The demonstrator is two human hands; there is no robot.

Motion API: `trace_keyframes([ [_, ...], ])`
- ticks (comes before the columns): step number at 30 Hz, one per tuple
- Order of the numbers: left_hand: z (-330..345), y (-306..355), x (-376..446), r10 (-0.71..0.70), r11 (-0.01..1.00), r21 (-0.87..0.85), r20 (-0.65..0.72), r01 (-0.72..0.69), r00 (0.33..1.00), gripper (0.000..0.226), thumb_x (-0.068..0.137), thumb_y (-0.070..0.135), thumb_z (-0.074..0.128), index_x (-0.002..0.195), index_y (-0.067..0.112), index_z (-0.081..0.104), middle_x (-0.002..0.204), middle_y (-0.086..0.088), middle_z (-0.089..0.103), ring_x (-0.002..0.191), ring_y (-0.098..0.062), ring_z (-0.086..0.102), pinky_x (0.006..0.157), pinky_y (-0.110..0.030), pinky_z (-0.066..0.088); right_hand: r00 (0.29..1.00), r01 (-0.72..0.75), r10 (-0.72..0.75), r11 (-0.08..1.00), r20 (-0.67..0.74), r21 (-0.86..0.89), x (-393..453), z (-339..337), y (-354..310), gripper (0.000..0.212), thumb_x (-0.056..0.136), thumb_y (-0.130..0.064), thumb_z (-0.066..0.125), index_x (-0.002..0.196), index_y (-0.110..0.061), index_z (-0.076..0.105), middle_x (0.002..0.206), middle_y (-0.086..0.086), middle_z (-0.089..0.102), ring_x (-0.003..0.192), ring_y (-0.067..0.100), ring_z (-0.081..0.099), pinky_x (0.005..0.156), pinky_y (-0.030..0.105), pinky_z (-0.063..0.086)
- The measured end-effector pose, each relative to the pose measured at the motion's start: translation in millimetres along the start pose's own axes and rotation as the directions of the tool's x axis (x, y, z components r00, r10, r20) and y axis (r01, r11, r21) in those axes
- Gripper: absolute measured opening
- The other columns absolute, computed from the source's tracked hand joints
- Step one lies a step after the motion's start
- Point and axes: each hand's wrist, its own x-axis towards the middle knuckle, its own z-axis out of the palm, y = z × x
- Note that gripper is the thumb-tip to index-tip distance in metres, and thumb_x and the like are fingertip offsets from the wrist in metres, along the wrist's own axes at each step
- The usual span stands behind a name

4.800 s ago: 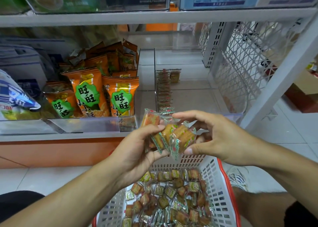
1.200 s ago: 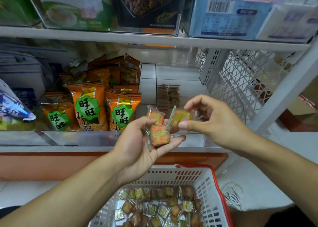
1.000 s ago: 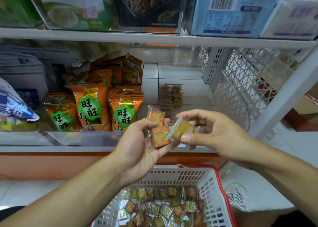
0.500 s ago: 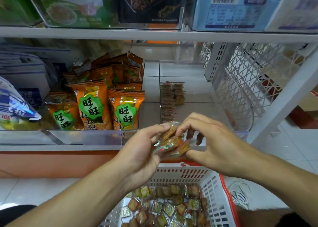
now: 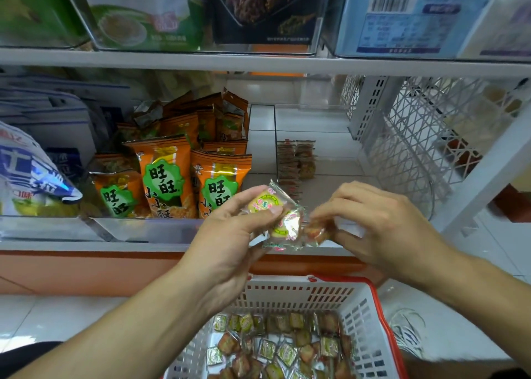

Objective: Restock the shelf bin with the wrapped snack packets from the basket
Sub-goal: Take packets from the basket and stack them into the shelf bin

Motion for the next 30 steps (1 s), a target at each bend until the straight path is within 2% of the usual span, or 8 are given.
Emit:
trace_keyframes([
  [3,-2,0,0,0.052,0.999,0.002,-0.024,-0.052,0.998,0.056,0.058,0.009,0.083,0.111,0.024,0.074,0.105,-0.014,0.078,0.086,-0.02,0.077,0.066,-0.03,0.06,0.958,-0.279,0.216,0.85,0.187,0.447,-5,-5,4,0.017,0.078,-0.027,0.085,0.092,-0.028,0.076,0.092,-0.009,0.072,0.086,0.01,0.069,0.077,0.027,0.055],
  [5,-2,-2,-1,0.076,0.997,-0.031,-0.025,-0.077,0.997,0.059,0.057,0.005,0.083,0.113,0.019,0.072,0.099,-0.014,0.078,0.081,-0.02,0.077,0.062,-0.025,0.058,0.85,-0.505,0.381,0.391,0.364,0.769,-7,-3,-6,0.024,0.073,-0.026,0.085,0.093,-0.019,0.075,0.096,0.003,0.076,0.087,0.017,0.072,0.078,0.027,0.058],
  [7,0,-6,-2,0.099,0.992,-0.072,-0.029,-0.101,0.995,0.062,0.054,0.005,0.084,0.114,0.015,0.071,0.096,-0.011,0.079,0.08,-0.02,0.077,0.062,-0.024,0.058,0.723,-0.549,0.441,-0.101,0.532,0.83,-7,8,-20,0.031,0.073,-0.025,0.081,0.1,-0.011,0.075,0.1,0.01,0.075,0.09,0.018,0.07,0.074,0.028,0.059],
  [8,1,-8,-3,0.121,0.989,-0.076,-0.04,-0.124,0.992,0.063,0.053,0.007,0.085,0.114,0.014,0.071,0.099,-0.012,0.078,0.083,-0.022,0.077,0.064,-0.024,0.059,0.676,-0.535,0.451,-0.242,0.583,0.809,-6,13,-28,0.034,0.074,-0.026,0.079,0.103,-0.009,0.075,0.102,0.011,0.074,0.092,0.017,0.069,0.074,0.029,0.059],
  [11,5,-17,-4,0.192,0.981,-0.015,-0.087,-0.194,0.978,0.053,0.053,0.015,0.088,0.105,0.02,0.077,0.104,-0.012,0.075,0.094,-0.025,0.076,0.078,-0.031,0.061,0.607,-0.468,0.462,-0.45,0.647,0.76,-2,24,-48,0.042,0.076,-0.027,0.076,0.113,-0.007,0.073,0.113,0.01,0.074,0.105,0.017,0.069,0.088,0.038,0.059],
  [18,18,-33,-10,0.2,0.98,0.023,-0.056,-0.199,0.978,0.025,0.101,0.017,0.056,0.113,0.017,0.078,0.111,-0.007,0.078,0.109,-0.02,0.073,0.088,-0.03,0.058,0.512,-0.311,0.565,-0.58,0.647,0.753,5,31,-64,0.044,0.08,-0.017,0.072,0.12,0.001,0.065,0.113,0.018,0.074,0.11,0.026,0.071,0.084,0.033,0.061],
  [23,12,-30,-9,0.25,0.965,0.095,-0.056,-0.244,0.967,0.026,0.094,0.009,0.068,0.108,0.027,0.08,0.118,0.002,0.077,0.114,-0.017,0.071,0.1,-0.033,0.052,0.539,-0.333,0.577,-0.523,0.614,0.785,7,29,-60,0.035,0.088,-0.018,0.066,0.121,-0.006,0.069,0.114,0.011,0.075,0.102,0.016,0.072,0.086,0.03,0.06],
  [30,9,-28,-9,0.363,0.923,0.152,-0.032,-0.354,0.931,0.041,0.084,-0.006,0.074,0.113,0.024,0.073,0.102,0.01,0.079,0.096,-0.006,0.075,0.073,-0.013,0.055,0.55,-0.414,0.591,-0.42,0.59,0.807,7,26,-51,0.035,0.093,-0.021,0.063,0.125,-0.009,0.065,0.119,0.01,0.073,0.112,0.02,0.068,0.092,0.042,0.059],
])
